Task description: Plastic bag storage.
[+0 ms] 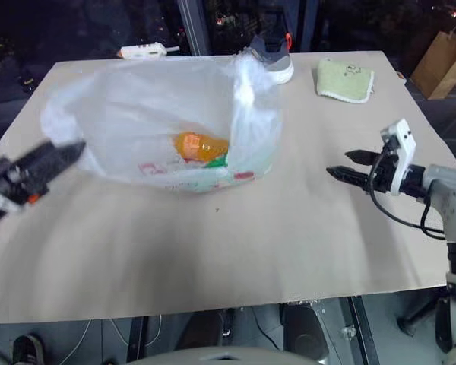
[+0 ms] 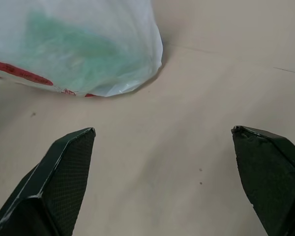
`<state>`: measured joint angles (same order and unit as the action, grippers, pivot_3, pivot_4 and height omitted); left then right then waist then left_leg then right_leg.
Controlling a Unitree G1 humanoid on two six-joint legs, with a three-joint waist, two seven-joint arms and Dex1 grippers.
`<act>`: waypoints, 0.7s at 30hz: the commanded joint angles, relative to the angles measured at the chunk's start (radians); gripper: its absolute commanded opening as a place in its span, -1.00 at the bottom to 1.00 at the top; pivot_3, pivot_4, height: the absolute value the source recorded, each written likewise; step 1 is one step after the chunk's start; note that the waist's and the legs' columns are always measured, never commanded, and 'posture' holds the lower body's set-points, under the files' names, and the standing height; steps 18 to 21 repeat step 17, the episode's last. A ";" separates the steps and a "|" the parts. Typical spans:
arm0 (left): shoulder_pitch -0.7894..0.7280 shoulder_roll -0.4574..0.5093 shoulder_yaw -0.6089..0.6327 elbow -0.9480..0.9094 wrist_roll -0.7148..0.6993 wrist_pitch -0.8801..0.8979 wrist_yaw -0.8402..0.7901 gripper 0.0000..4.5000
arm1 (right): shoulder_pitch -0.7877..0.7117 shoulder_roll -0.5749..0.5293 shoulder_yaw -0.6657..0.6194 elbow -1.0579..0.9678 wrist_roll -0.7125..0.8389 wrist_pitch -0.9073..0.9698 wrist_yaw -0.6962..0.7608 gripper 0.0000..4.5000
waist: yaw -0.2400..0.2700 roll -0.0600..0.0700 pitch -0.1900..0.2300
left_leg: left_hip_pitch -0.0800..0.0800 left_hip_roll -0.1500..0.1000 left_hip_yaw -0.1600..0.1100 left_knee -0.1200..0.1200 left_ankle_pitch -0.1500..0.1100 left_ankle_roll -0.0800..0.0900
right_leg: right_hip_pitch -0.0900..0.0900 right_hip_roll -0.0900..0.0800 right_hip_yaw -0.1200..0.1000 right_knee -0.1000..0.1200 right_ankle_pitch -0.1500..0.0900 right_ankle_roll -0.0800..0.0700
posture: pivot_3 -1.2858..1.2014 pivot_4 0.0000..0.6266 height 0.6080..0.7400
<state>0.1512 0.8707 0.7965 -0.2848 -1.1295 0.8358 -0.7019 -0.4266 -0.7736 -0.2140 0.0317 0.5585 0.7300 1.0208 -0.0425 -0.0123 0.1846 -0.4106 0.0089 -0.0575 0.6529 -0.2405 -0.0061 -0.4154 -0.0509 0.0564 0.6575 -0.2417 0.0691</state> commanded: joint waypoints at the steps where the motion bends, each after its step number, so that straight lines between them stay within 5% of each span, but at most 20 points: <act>1: 0.186 -0.039 0.011 -0.094 0.163 -0.088 -0.068 0.99 | 0.070 0.033 -0.021 -0.049 -0.020 -0.129 -0.004 1.00 | 0.001 -0.001 0.000 | 0.001 0.000 0.000 0.000 0.000 0.000 | 0.001 0.000 0.000 0.000 0.000 0.000 | 0.03 -0.52 1.00; 5: 0.277 -0.148 -0.056 -0.118 0.303 -0.179 0.014 0.99 | 0.183 0.014 0.013 -0.005 -0.096 -0.271 0.041 1.00 | 0.014 -0.001 -0.001 | 0.004 0.000 0.001 0.000 0.000 0.000 | 0.004 0.000 0.001 -0.001 -0.001 -0.001 | 0.03 -0.52 1.00; 13: 0.482 -0.342 -0.111 -0.177 0.480 -0.457 -0.098 0.99 | 0.304 0.042 -0.042 0.121 -0.123 -0.578 0.116 1.00 | 0.008 -0.006 -0.003 | 0.013 0.002 0.010 -0.001 0.000 0.000 | 0.009 0.001 0.008 -0.001 -0.002 -0.004 | 0.03 -0.52 1.00; 21: 0.524 -0.371 -0.133 -0.136 0.541 -0.577 -0.155 0.99 | 0.315 0.049 -0.053 0.142 -0.101 -0.619 0.142 1.00 | 0.003 -0.006 -0.003 | 0.014 0.003 0.012 -0.001 0.000 0.000 | 0.009 0.002 0.011 -0.001 -0.003 -0.004 | 0.03 -0.52 1.00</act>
